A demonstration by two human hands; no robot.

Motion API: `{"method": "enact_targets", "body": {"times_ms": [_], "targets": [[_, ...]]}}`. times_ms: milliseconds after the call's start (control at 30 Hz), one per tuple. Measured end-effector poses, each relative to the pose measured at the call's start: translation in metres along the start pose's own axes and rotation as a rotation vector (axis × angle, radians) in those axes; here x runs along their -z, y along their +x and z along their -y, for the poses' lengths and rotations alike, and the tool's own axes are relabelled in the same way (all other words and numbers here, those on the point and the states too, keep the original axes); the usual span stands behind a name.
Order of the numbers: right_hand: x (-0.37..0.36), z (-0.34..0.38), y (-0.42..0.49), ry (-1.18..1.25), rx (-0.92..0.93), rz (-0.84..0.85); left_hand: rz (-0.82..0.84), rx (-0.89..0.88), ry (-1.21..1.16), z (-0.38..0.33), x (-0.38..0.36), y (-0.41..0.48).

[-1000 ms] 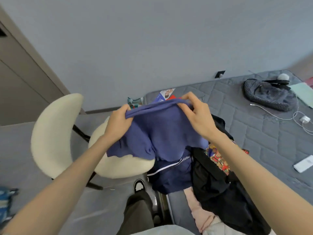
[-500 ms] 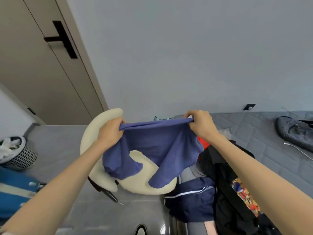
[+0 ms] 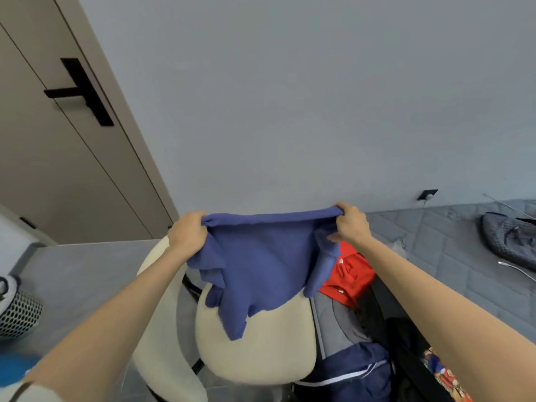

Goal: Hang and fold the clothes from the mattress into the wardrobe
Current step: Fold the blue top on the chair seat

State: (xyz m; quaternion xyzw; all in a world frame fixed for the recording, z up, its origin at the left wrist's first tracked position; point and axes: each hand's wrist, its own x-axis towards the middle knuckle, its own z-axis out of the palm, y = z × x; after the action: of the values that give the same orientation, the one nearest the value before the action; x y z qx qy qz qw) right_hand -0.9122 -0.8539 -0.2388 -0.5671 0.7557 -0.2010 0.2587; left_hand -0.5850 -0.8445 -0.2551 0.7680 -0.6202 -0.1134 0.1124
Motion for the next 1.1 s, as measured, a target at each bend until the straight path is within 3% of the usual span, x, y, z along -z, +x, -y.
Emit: {"method": "enact_targets", "body": {"times_ms": [267,467,767,1100], "targets": [[0.014,0.018,0.068,0.305,0.057,-0.112,-0.087,-0.086,-0.253,-0.028,0.0,0.071],[0.006,0.0,0.079,0.251,0.072,-0.186,-0.057,-0.135,-0.236,-0.033,-0.023,0.07],[-0.042,-0.069,0.012,-0.441,0.1,-0.007,0.33,-0.293,-0.153,0.02,-0.104,0.004],[-0.139,-0.181,-0.072,-0.938,0.059,0.332,0.607,-0.218,-0.025,0.046,-0.238,-0.106]]}}
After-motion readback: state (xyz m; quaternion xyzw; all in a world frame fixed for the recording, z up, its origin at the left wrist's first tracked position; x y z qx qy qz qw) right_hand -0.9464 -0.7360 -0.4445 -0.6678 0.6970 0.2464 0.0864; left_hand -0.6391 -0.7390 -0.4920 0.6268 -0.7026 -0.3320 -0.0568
